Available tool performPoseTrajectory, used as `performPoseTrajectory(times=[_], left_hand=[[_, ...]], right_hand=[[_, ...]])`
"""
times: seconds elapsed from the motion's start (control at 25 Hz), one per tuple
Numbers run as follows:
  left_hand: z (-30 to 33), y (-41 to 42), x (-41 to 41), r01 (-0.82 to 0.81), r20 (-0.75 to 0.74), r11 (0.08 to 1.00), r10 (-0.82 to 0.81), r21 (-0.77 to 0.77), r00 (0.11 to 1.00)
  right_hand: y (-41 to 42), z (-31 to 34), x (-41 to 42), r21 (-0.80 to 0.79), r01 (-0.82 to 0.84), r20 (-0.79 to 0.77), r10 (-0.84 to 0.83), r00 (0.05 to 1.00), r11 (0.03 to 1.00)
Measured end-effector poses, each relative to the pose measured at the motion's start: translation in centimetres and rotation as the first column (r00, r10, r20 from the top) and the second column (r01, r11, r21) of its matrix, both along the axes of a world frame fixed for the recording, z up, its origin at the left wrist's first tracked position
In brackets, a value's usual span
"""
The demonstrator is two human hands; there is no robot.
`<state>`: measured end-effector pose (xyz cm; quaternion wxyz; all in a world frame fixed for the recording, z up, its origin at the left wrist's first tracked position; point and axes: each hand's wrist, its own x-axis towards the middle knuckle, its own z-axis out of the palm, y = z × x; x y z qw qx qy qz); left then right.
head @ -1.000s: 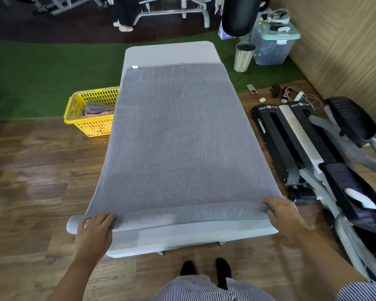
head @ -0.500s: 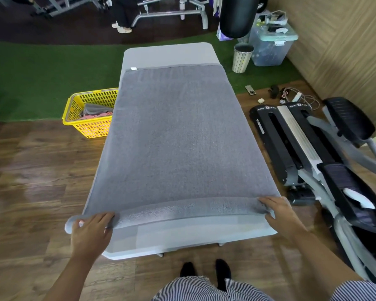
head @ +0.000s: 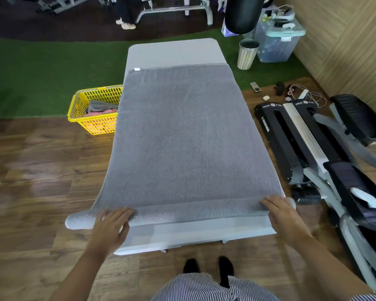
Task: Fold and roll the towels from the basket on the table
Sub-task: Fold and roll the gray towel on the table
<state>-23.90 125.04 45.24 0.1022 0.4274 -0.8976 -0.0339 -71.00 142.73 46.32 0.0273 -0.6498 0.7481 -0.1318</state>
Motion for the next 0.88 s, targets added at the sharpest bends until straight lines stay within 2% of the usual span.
performPoseTrajectory(times=[0.12, 0.2, 0.32, 0.4, 0.52, 0.64, 0.72, 0.88], left_hand=[[-1.2, 0.2, 0.4, 0.017, 0.012, 0.998, -0.018, 0.054, 1.0], [-1.2, 0.0, 0.2, 0.023, -0.014, 0.997, -0.022, 0.069, 1.0], [-1.1, -0.1, -0.4, 0.089, -0.052, 0.993, -0.085, 0.073, 0.995], [-0.9, -0.3, -0.4, 0.077, -0.071, 0.996, -0.074, 0.044, 0.995], [-0.7, -0.1, -0.5, -0.073, -0.073, 0.997, 0.072, -0.014, 0.995], [-0.8, 0.1, -1.5, -0.165, -0.037, 0.985, 0.167, 0.051, 0.985], [-1.3, -0.1, -1.5, -0.156, -0.035, 0.981, 0.161, 0.115, 0.986], [-1.5, -0.7, -1.0, -0.128, -0.056, 0.981, 0.138, 0.147, 0.989]], right_hand=[[0.1, -0.1, 0.0, 0.072, 0.046, 0.029, -0.049, 0.998, 0.996], [0.1, -0.1, -0.4, 0.159, 0.081, -0.002, -0.082, 0.997, 0.984], [-0.6, 0.1, -1.4, 0.275, 0.149, 0.033, -0.165, 0.986, 0.95], [-0.8, 0.3, -1.5, 0.29, 0.167, 0.033, -0.184, 0.982, 0.942], [-0.4, 0.4, -0.9, 0.224, 0.15, 0.055, -0.166, 0.985, 0.963], [0.2, 0.6, -0.7, 0.228, 0.185, 0.15, -0.222, 0.963, 0.956], [0.4, 0.7, -0.7, 0.278, 0.214, 0.217, -0.279, 0.936, 0.936], [0.0, 0.0, -1.1, 0.35, 0.194, 0.204, -0.276, 0.939, 0.916]])
